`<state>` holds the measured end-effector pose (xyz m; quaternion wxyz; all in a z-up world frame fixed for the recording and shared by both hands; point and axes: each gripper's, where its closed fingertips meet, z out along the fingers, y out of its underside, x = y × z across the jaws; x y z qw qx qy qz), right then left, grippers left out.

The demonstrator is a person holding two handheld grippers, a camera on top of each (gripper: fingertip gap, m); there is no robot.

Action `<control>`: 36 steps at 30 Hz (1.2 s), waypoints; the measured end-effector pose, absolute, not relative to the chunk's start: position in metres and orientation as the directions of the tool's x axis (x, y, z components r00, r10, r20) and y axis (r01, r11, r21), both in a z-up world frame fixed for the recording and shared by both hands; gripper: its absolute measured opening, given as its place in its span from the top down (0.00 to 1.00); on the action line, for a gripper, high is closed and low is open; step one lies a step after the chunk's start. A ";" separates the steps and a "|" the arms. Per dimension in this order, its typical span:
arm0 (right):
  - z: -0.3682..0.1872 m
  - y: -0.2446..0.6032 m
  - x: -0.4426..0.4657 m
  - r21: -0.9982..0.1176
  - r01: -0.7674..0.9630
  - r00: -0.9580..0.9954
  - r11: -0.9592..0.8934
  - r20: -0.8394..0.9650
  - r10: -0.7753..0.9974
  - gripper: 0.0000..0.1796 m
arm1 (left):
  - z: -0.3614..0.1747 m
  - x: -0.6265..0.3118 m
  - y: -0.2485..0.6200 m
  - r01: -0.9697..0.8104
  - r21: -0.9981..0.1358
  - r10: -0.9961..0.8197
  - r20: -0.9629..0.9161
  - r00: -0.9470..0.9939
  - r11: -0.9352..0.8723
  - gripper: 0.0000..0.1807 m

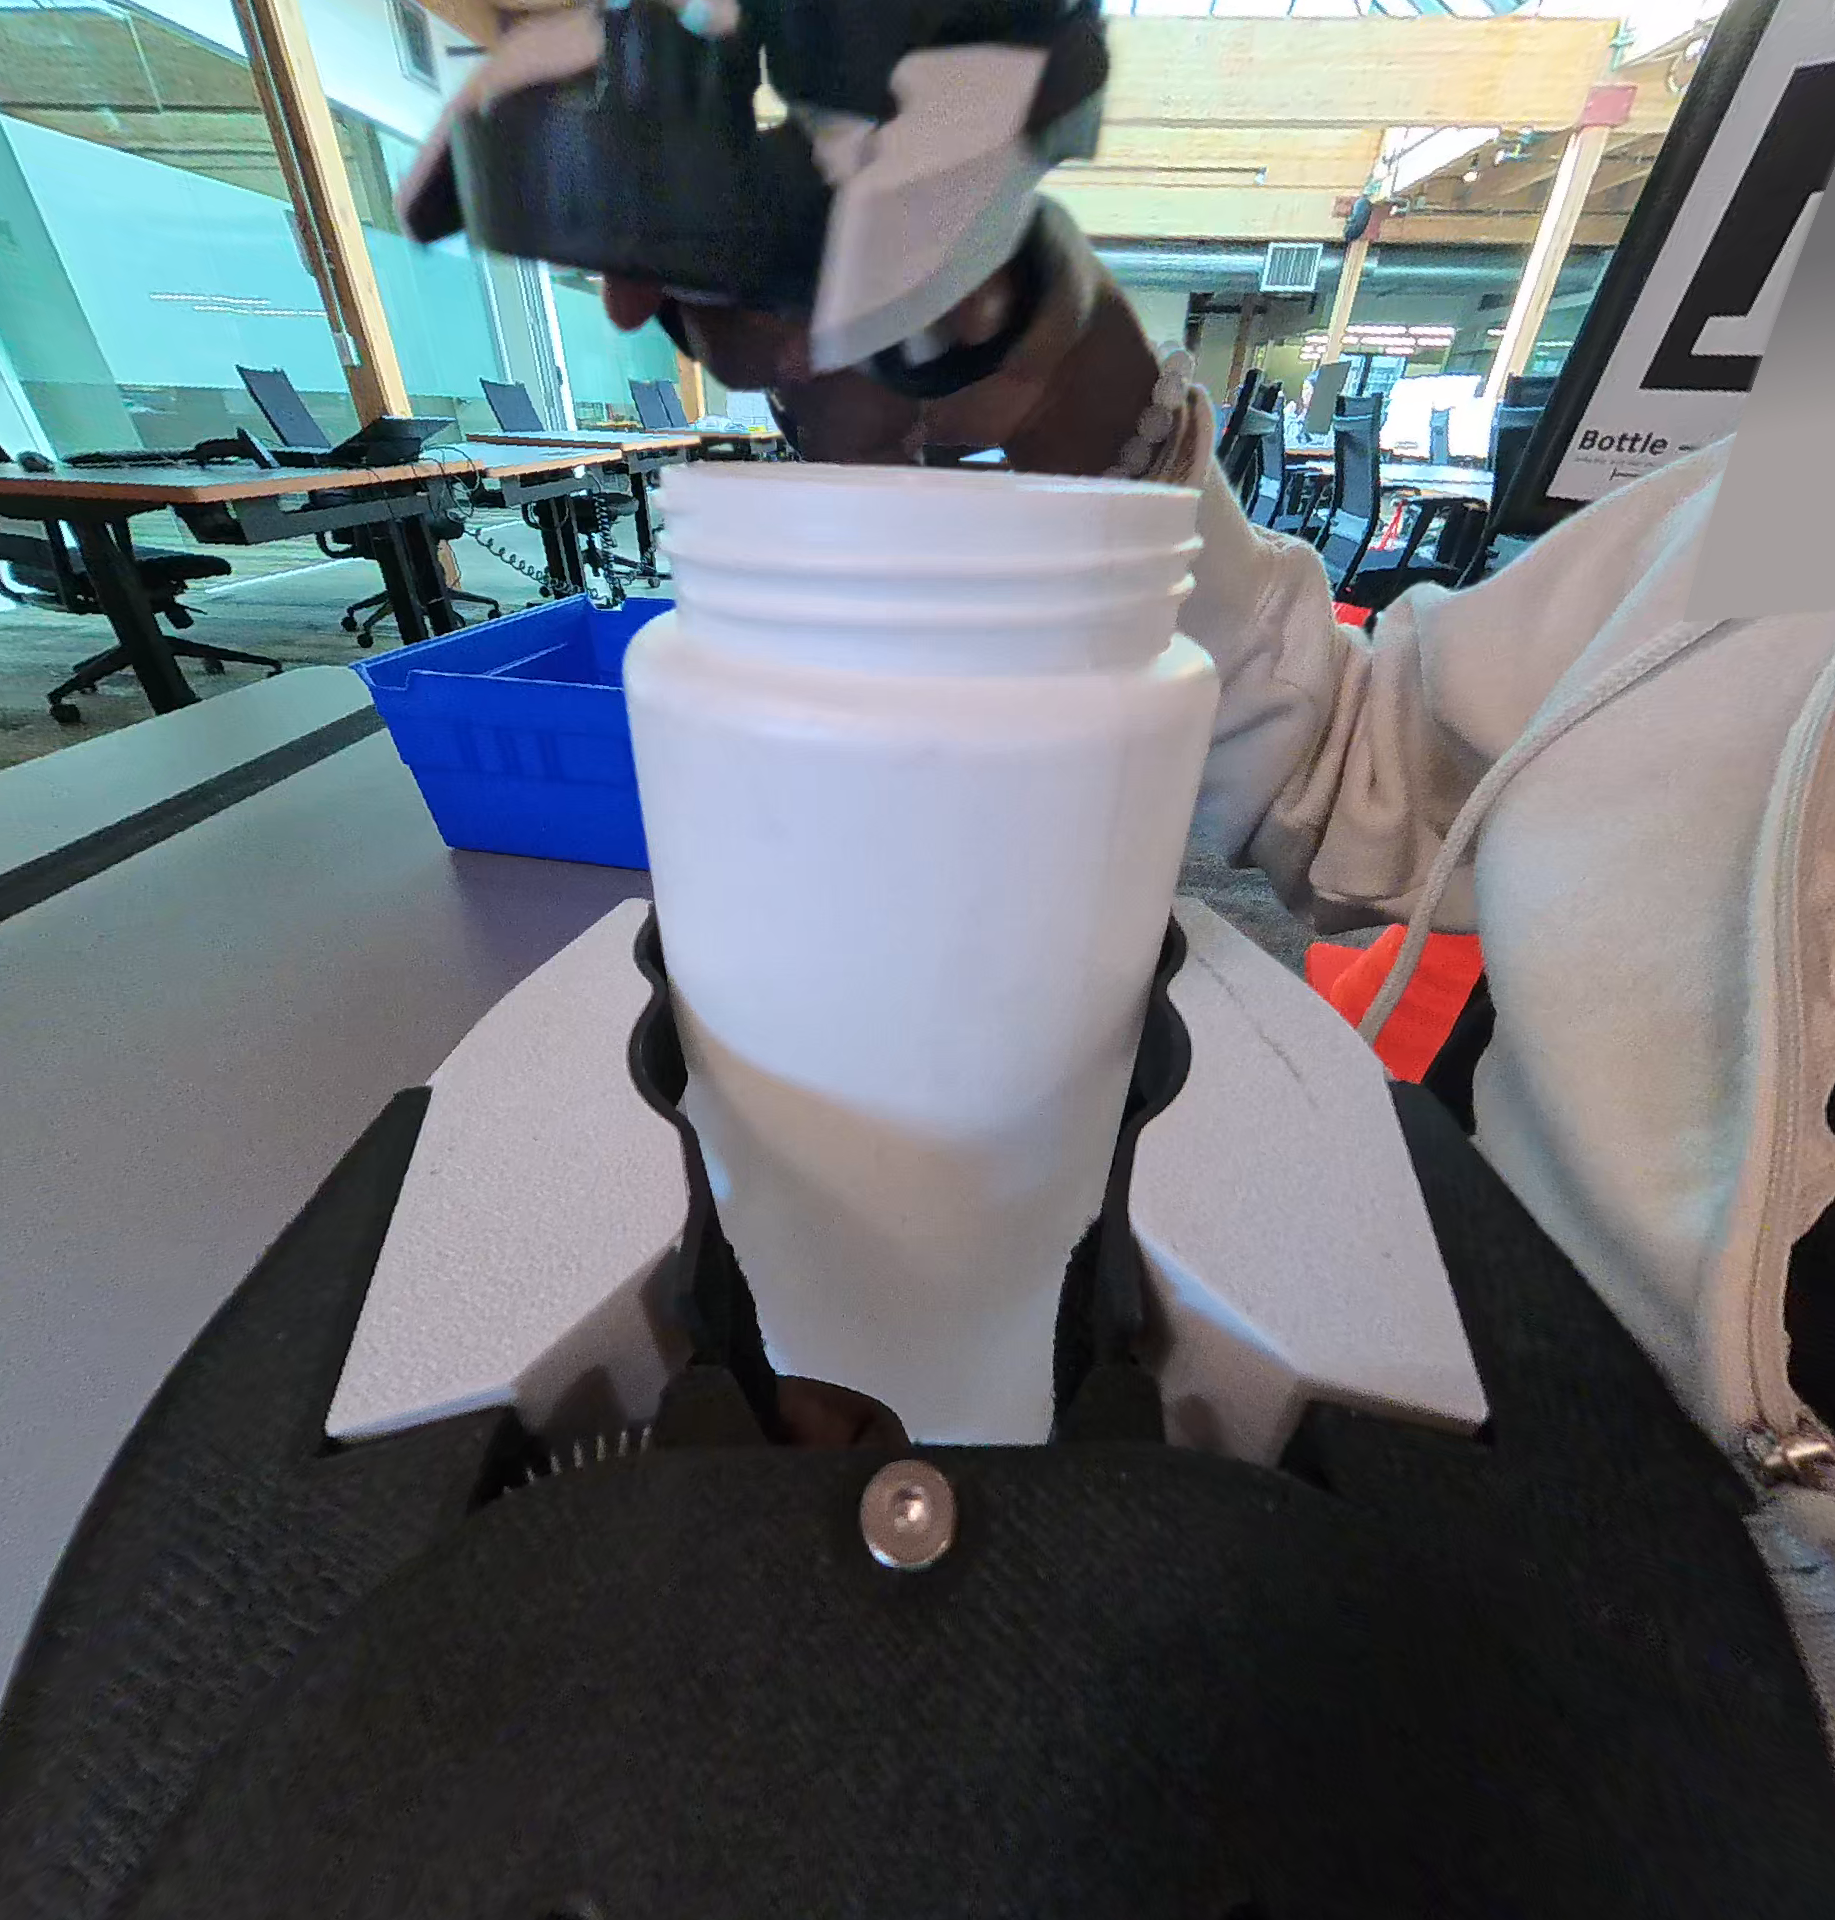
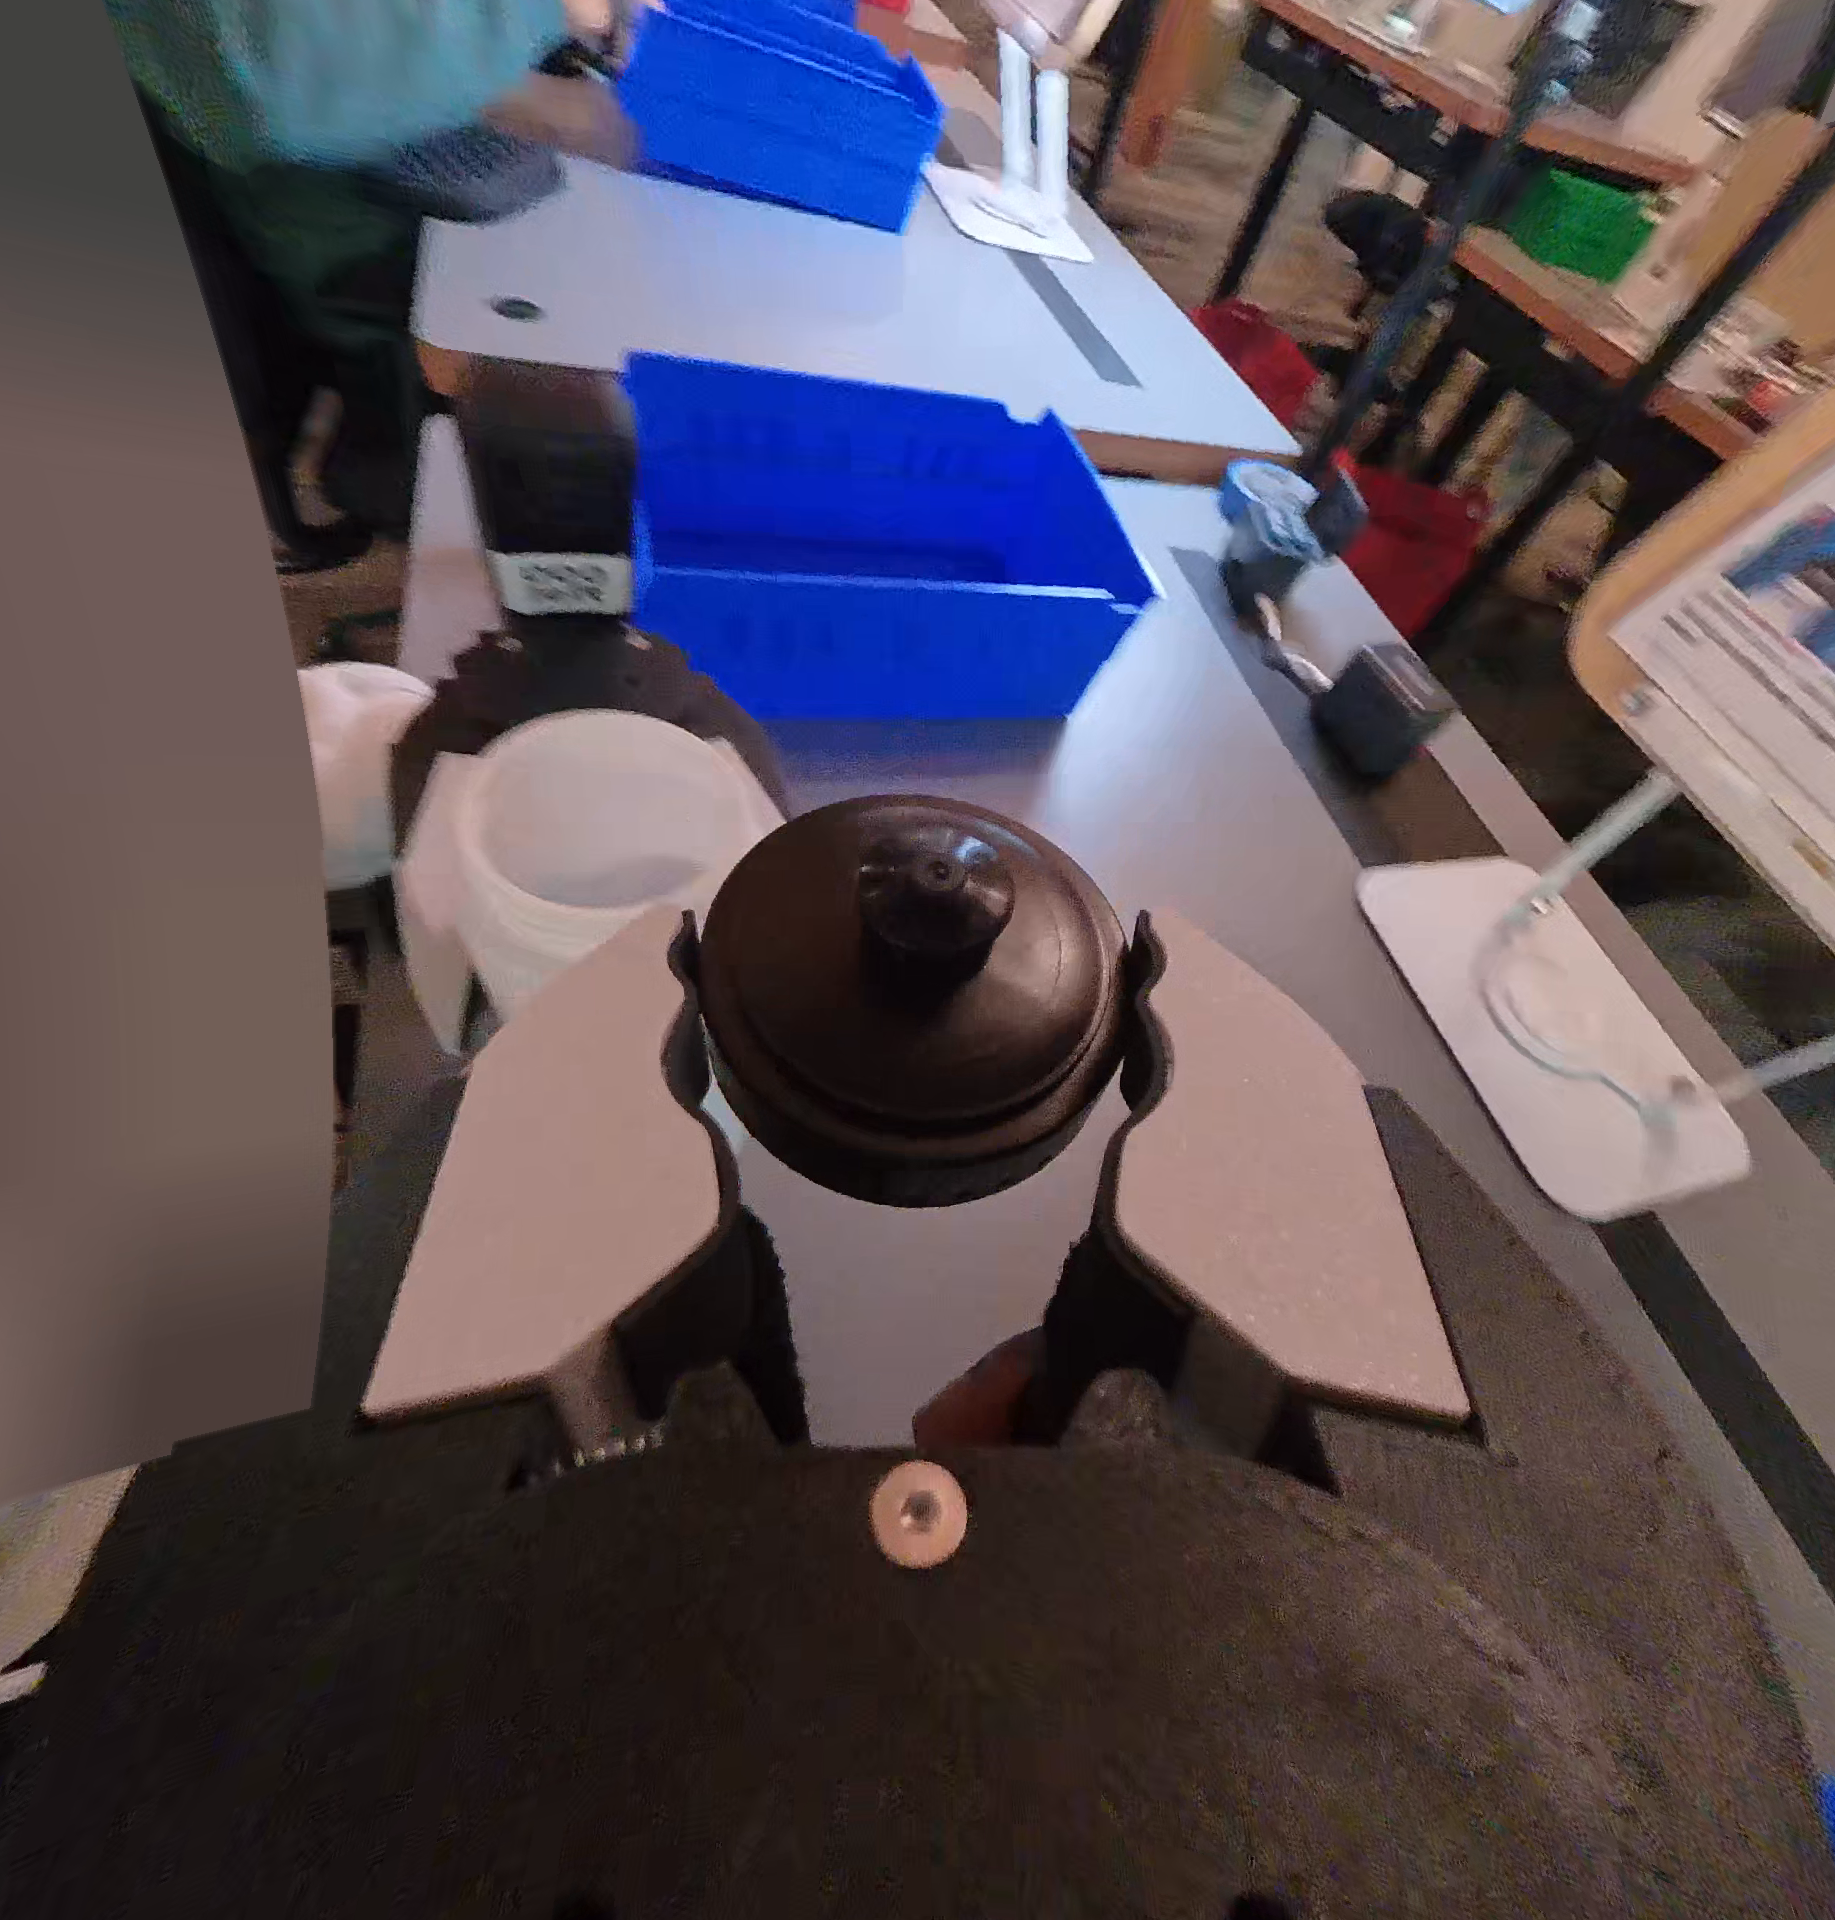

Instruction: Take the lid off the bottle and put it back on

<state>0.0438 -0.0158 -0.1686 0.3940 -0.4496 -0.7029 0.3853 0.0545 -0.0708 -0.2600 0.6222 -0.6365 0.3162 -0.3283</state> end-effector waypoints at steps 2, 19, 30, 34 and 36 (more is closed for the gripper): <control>-0.179 0.032 0.064 -0.867 0.424 -0.115 0.262 0.235 0.965 0.56 | -0.259 0.055 -0.072 -0.007 -1.000 -0.811 -0.003 0.585 -0.002 0.52; -0.368 0.299 0.262 -0.498 0.681 0.698 -0.537 0.220 0.682 0.56 | -0.236 0.043 -0.077 0.111 -0.992 -0.809 0.011 0.587 0.067 0.49; -0.323 0.307 0.264 -0.549 0.681 0.726 -0.485 0.421 0.544 0.41 | -0.238 0.042 -0.076 0.106 -0.993 -0.807 0.019 0.591 0.055 0.50; -0.227 0.210 0.166 -0.701 0.713 0.431 -0.021 0.415 0.801 0.61 | -0.238 0.042 -0.077 0.103 -0.993 -0.807 0.011 0.590 0.062 0.50; -0.196 0.103 0.109 -0.725 0.618 -0.025 0.305 0.369 0.929 0.74 | -0.236 0.042 -0.078 0.114 -0.991 -0.811 0.013 0.585 0.066 0.50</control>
